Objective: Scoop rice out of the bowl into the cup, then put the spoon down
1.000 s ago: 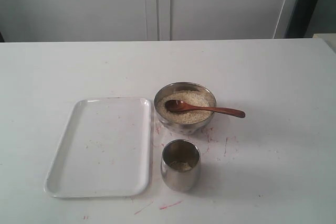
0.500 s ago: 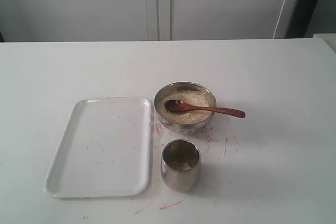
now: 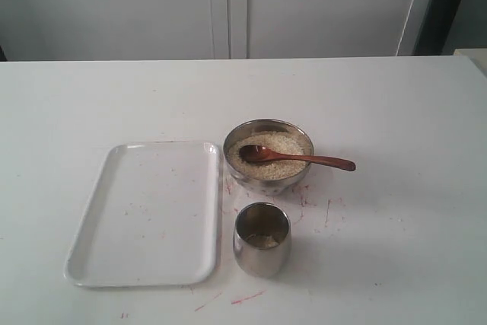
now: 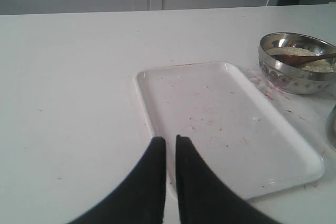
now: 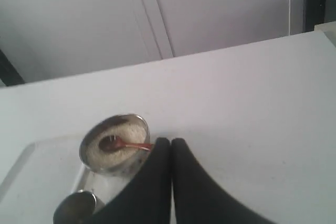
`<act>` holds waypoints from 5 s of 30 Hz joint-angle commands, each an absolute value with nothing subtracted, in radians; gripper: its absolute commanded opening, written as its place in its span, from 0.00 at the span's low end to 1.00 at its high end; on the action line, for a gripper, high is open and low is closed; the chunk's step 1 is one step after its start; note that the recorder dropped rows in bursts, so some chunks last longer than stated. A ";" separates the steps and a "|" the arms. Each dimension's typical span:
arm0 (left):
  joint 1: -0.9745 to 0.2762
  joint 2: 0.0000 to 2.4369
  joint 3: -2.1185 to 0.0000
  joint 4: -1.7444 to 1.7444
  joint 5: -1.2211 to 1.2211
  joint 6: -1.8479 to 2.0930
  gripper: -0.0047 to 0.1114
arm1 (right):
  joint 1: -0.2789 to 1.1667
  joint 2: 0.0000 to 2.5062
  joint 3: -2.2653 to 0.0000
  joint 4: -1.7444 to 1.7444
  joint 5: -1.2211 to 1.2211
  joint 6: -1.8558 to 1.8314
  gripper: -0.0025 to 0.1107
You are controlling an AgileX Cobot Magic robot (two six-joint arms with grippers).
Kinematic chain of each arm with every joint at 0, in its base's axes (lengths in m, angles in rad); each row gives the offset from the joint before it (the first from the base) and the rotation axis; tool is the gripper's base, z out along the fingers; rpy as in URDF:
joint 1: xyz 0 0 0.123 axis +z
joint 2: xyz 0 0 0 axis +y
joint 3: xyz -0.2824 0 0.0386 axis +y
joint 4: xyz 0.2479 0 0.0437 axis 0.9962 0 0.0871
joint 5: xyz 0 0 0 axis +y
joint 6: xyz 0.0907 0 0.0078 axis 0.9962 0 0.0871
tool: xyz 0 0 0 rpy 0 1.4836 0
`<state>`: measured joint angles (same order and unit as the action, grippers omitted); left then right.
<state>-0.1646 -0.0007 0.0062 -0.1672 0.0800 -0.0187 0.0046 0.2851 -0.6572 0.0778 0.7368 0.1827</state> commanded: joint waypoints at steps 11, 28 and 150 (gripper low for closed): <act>-0.171 0.000 0.000 -0.177 0.076 -0.018 0.16 | 0.201 0.946 -1.129 0.067 1.158 -0.056 0.02; -0.171 0.000 0.000 -0.177 0.076 -0.018 0.16 | 0.420 1.600 -1.303 -0.065 1.172 -0.374 0.02; -0.171 0.000 0.000 -0.177 0.076 -0.018 0.16 | 0.278 1.834 -1.303 -0.054 0.865 -0.468 0.02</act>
